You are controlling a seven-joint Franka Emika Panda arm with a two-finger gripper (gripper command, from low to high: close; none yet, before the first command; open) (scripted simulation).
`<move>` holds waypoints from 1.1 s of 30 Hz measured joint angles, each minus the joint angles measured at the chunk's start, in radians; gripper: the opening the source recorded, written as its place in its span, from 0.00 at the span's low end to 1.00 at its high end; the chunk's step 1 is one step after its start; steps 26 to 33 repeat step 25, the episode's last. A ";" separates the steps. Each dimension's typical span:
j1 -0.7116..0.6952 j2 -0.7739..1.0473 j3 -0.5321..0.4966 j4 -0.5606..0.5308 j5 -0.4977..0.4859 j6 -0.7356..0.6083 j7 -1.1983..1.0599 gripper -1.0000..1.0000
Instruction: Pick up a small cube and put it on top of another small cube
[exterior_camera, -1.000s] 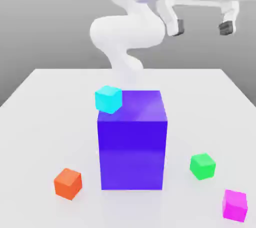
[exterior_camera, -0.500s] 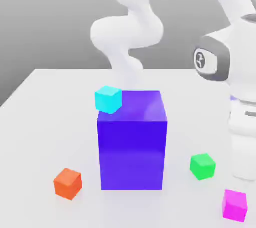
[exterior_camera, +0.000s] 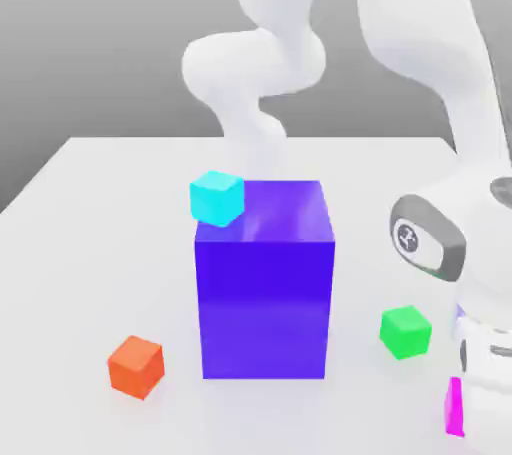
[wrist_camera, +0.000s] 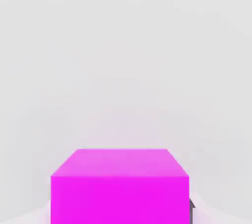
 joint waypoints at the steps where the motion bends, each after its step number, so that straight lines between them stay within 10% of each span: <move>1: -0.004 -0.033 0.005 -0.007 0.005 -0.026 -0.004 0.00; 15: 0.034 -0.523 0.061 -0.448 0.108 -0.073 -0.096 0.00; 21: 0.034 -0.364 0.049 -0.468 0.049 0.105 -0.056 0.00; 22: 0.037 -0.337 0.043 -0.467 0.035 0.130 -0.046 1.00; 33: 0.037 -0.337 0.043 -0.467 0.035 0.130 -0.046 1.00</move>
